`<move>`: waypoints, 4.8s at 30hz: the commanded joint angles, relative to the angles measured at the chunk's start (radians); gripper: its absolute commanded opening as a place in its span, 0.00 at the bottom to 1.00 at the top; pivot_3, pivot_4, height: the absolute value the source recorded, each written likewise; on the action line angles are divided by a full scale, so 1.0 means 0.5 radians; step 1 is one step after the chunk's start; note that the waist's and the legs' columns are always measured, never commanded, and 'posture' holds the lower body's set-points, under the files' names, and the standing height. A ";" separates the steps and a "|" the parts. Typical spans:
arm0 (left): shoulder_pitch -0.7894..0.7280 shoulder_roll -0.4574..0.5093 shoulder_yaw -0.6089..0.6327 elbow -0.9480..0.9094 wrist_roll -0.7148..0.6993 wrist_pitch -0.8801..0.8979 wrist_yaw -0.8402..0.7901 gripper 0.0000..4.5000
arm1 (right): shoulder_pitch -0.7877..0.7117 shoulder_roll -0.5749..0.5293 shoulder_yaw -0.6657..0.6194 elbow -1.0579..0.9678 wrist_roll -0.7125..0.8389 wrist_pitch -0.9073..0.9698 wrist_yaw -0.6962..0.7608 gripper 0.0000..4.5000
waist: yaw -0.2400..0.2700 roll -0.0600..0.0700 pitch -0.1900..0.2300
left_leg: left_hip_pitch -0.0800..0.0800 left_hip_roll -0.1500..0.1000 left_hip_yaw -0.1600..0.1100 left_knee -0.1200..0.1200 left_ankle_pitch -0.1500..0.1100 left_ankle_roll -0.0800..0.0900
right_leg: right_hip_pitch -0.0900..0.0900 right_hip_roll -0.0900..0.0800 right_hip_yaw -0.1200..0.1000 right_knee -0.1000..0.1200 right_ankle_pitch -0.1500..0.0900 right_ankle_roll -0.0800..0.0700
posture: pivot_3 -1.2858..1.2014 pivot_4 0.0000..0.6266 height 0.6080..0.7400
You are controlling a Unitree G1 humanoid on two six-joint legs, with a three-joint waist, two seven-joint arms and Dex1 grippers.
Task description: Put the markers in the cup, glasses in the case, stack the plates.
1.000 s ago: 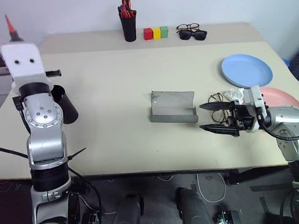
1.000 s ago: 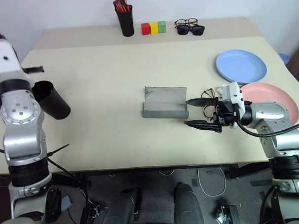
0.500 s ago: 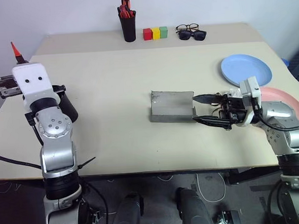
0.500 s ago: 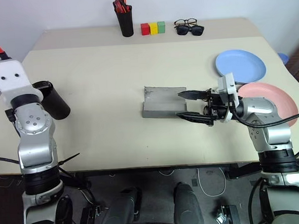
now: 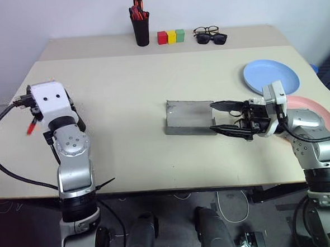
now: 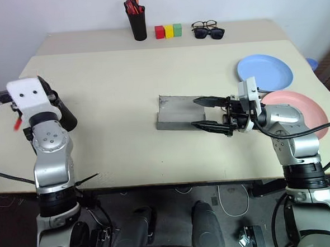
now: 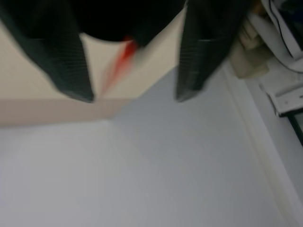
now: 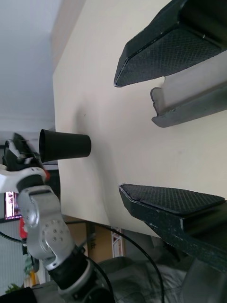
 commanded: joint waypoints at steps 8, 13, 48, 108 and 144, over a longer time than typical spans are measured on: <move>-0.099 0.026 -0.002 -0.076 -0.119 -0.080 -0.162 0.73 | 0.143 -0.022 -0.167 -0.148 0.053 -0.015 -0.084 0.74 | 0.002 0.000 0.000 | 0.000 0.000 0.000 0.000 0.000 0.000 | 0.000 0.000 0.000 -0.001 0.000 0.000 | 0.52 0.24 1.00; -0.287 0.012 0.051 -0.059 -0.329 -0.006 -0.291 0.73 | 0.270 -0.004 -0.217 -0.262 0.080 -0.017 -0.163 0.74 | 0.001 0.000 0.000 | 0.000 0.000 0.000 0.000 0.000 0.000 | 0.000 0.000 0.000 0.000 0.000 0.000 | 0.52 0.24 1.00; -0.152 1.103 0.410 0.531 -0.743 1.170 -0.880 0.73 | 0.274 0.118 -0.161 -0.121 -0.020 -0.175 -0.233 0.74 | -0.005 -0.002 -0.001 | 0.001 0.001 0.000 -0.002 0.000 0.000 | -0.001 0.001 0.000 0.002 0.000 0.000 | 0.52 0.24 1.00; -0.111 1.044 0.518 0.538 -1.080 1.556 -1.232 0.73 | 0.439 0.107 -0.226 -0.193 0.002 -0.182 -0.287 0.74 | -0.013 -0.001 -0.002 | 0.002 0.002 0.000 -0.004 0.000 -0.001 | -0.003 0.001 0.000 0.002 0.000 -0.001 | 0.52 0.24 1.00; -0.082 0.953 0.342 0.713 -0.960 1.352 -1.025 0.56 | 0.506 0.064 -0.253 -0.301 0.070 -0.104 -0.255 0.74 | -0.007 -0.001 -0.002 | 0.002 0.002 0.000 -0.004 0.000 -0.001 | -0.003 0.001 0.000 0.002 0.000 -0.001 | 0.52 0.24 1.00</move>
